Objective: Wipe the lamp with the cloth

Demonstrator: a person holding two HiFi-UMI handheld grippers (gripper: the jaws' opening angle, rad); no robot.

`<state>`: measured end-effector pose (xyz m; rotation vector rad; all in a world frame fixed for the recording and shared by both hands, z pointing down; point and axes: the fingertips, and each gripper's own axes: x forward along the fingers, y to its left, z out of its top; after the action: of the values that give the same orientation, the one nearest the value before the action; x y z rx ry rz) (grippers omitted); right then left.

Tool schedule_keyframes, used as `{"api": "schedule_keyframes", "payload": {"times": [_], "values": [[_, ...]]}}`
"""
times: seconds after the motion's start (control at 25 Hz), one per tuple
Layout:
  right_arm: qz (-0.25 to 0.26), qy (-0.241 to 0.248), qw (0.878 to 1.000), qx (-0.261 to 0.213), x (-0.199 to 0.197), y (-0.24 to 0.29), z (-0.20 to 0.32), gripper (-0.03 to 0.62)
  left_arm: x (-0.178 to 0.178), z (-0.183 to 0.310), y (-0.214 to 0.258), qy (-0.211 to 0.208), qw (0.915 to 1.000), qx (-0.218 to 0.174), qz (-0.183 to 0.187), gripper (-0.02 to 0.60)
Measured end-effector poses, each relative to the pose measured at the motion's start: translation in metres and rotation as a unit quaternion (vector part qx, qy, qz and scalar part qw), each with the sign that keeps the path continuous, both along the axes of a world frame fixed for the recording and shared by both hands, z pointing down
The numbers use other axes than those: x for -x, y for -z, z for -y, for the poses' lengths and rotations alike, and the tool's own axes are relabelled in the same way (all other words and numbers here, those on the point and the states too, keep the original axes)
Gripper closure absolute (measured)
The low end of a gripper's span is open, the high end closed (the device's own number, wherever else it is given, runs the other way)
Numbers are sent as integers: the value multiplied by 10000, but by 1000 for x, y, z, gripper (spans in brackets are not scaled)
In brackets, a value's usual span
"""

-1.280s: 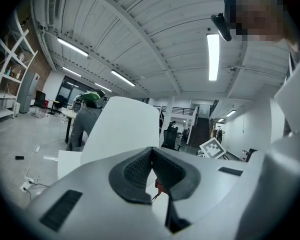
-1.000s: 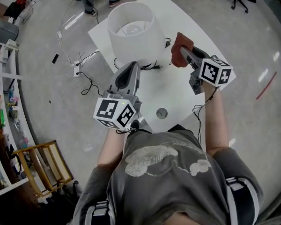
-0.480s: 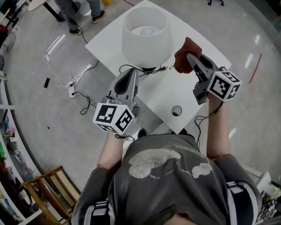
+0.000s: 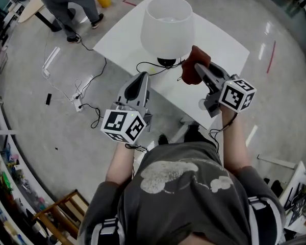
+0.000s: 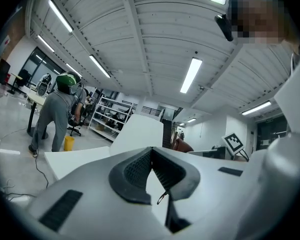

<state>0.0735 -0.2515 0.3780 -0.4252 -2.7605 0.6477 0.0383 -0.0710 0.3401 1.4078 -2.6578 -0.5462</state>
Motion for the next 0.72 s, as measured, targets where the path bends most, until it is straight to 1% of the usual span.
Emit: {"api": "schedule_keyframes", "payload": {"times": [0.16, 0.32, 0.56, 0.72], "values": [[-121, -20, 9999, 4, -13, -6, -8, 502, -7, -6, -6, -25, 9999, -51, -103, 574], [-162, -20, 9999, -12, -24, -8, -3, 503, -14, 2, -8, -53, 9999, -51, -129, 574], [-210, -202, 9994, 173, -45, -19, 18, 503, -39, 22, -9, -157, 9998, 47, -73, 574], [-346, -294, 9990, 47, -59, -23, 28, 503, -57, 28, -8, -90, 9998, 106, -112, 574]]}}
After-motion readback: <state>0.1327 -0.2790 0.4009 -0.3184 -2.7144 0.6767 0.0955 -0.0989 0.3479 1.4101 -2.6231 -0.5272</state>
